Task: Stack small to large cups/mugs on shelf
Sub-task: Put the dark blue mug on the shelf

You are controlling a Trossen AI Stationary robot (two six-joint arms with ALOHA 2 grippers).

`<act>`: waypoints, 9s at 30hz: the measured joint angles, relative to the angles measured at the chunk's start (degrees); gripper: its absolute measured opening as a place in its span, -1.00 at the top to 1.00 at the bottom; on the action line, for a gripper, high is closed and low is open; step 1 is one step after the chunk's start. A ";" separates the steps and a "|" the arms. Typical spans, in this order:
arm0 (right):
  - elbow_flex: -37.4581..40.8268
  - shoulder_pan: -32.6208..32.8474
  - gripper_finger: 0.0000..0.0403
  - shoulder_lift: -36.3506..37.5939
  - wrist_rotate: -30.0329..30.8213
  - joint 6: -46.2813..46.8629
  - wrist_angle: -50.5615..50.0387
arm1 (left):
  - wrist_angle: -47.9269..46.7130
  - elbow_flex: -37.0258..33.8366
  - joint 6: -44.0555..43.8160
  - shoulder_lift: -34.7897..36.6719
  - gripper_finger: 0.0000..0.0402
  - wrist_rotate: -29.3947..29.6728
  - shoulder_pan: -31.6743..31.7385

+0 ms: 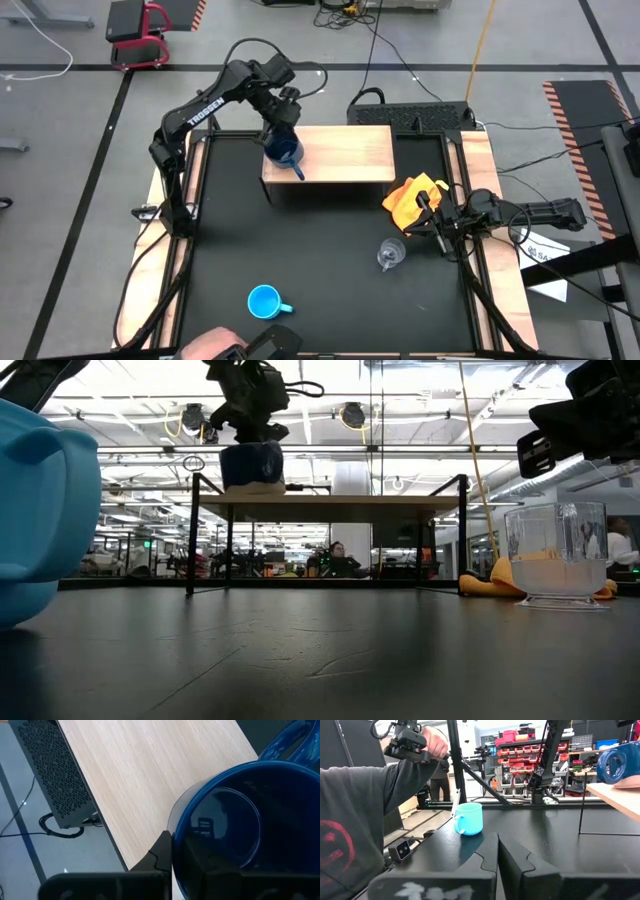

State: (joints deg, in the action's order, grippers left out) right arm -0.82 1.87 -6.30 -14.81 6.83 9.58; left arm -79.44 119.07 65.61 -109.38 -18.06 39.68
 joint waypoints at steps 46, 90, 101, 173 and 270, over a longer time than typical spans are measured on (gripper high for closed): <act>-0.01 0.00 1.00 0.01 0.00 -0.58 -0.81 | 3.74 -0.17 -1.86 -0.37 0.80 -0.07 -1.42; -0.02 0.00 1.00 -0.01 -0.04 -1.53 -0.85 | 1.33 2.32 -9.39 -5.11 0.50 -3.99 2.51; 0.00 -0.01 1.00 -0.01 -0.04 -1.52 -0.85 | 1.60 2.32 -10.30 -5.06 0.42 -4.39 2.51; -0.01 0.00 1.00 0.01 -0.22 -0.01 -0.84 | -8.85 1.80 -17.20 6.95 0.41 -6.43 -4.94; -0.01 0.00 1.00 -0.01 -0.26 0.63 2.19 | 53.07 -51.00 -38.22 36.88 0.41 -2.88 -2.17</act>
State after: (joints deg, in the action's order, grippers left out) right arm -0.83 1.87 -6.31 -15.07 7.46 11.77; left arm -26.37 68.06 27.39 -72.50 -20.94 37.51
